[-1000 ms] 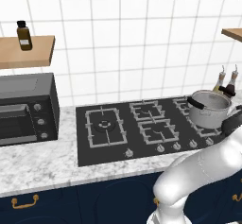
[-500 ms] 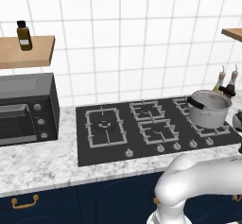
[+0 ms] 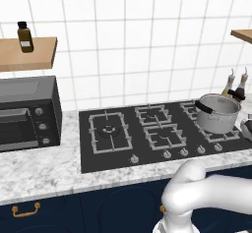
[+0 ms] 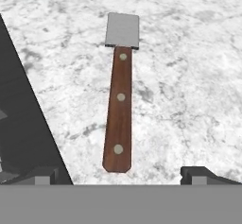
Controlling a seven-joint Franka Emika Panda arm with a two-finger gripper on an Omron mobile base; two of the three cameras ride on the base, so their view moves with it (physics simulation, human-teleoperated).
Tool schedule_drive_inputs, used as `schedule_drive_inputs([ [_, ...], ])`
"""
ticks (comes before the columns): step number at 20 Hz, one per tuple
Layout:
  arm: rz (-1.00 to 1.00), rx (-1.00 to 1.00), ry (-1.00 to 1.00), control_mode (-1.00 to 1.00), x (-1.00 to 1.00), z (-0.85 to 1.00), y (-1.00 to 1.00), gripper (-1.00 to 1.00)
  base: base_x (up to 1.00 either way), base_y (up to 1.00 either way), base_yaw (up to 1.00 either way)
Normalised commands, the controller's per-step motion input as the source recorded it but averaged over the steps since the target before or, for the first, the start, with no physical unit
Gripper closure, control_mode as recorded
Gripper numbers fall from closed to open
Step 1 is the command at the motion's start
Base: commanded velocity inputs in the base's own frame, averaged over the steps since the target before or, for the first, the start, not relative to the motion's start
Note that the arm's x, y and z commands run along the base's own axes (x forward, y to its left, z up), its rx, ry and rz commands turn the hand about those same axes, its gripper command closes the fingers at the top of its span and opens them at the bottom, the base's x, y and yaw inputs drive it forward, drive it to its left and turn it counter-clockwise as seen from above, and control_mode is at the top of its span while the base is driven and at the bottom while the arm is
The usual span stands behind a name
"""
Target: Put the eggplant and lime in the pot. Retrieve the spatula and lightly stir the vegetables in the pot.
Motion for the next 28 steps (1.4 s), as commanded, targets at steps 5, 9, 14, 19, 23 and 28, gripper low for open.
schedule_drive_inputs([
  [5, 0.00, 0.00, 0.00, -1.00, 0.01, -0.16, -0.09, -1.00, 0.00, 0.00, 0.00],
  [9, 0.00, 0.00, 0.00, -1.00, 0.11, -0.07, 0.00, -1.00, 0.00, 0.00, 0.00],
  [14, 0.00, 0.00, 0.00, -1.00, 0.15, -0.07, 0.00, -1.00, 0.00, 0.00, 0.00],
  [19, 0.00, 0.00, 0.00, -1.00, 0.10, -0.09, -0.05, -1.00, 0.00, 0.00, 0.00],
  [23, 0.00, 0.02, 0.00, -1.00, 0.01, -0.22, -0.24, -1.00, 0.00, 0.00, 0.00],
  [28, 0.00, 0.03, 0.00, -1.00, 0.03, -0.25, -0.26, 1.00, 0.00, 0.00, 0.00],
])
